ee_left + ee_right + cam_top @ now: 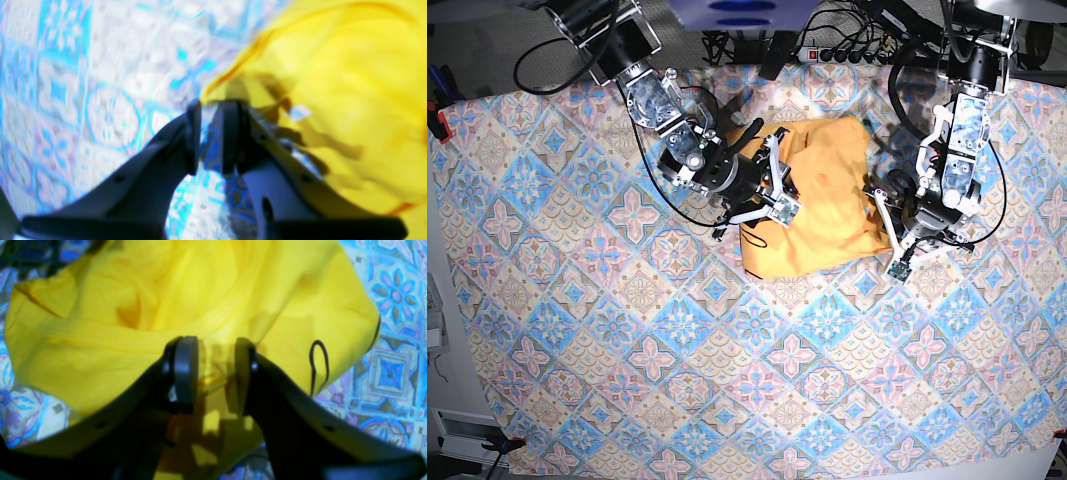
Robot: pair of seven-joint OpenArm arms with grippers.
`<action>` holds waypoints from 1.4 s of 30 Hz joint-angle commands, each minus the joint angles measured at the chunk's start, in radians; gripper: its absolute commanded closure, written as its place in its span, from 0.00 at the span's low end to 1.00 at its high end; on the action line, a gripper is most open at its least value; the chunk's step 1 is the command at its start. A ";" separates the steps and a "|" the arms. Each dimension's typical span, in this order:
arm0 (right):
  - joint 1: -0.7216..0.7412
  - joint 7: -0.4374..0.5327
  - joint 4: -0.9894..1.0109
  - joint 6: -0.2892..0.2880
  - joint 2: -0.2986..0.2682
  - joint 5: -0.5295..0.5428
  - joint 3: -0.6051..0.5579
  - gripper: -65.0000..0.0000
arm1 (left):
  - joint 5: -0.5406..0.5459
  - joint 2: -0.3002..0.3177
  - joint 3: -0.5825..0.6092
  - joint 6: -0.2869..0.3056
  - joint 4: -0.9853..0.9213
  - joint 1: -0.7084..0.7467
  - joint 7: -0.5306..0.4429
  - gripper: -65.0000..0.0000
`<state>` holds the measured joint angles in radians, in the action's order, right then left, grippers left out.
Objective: Fold the T-shirt properly
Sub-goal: 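Grasp the bundle's opposite edge with the left gripper and tuck it, then hold the bundle with both grippers and flatten its folded edges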
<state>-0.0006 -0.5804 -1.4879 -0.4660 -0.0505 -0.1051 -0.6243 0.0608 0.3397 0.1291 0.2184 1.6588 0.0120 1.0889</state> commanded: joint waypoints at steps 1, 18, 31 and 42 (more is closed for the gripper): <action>0.018 0.023 -0.021 0.003 0.007 0.008 0.002 0.72 | -0.019 -0.003 -0.026 -0.001 0.008 -0.013 -0.010 0.86; 0.040 0.017 -0.130 0.003 -0.016 0.008 0.004 0.72 | -0.095 -0.242 -0.309 -0.083 0.301 0.179 -0.146 0.61; 0.273 0.023 0.080 0.003 -0.013 0.014 -0.032 0.91 | 0.324 -0.253 -0.274 -0.083 0.358 0.431 -0.146 0.61; 0.436 0.078 0.396 0.003 0.108 0.009 -0.121 1.00 | 0.462 -0.262 -0.227 -0.083 0.295 0.391 -0.146 0.81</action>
<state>0.4114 -0.5091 -1.0744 -0.4660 0.0513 -0.1013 -0.7479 0.5060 0.0803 -0.0978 0.1280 1.9354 0.4038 0.9554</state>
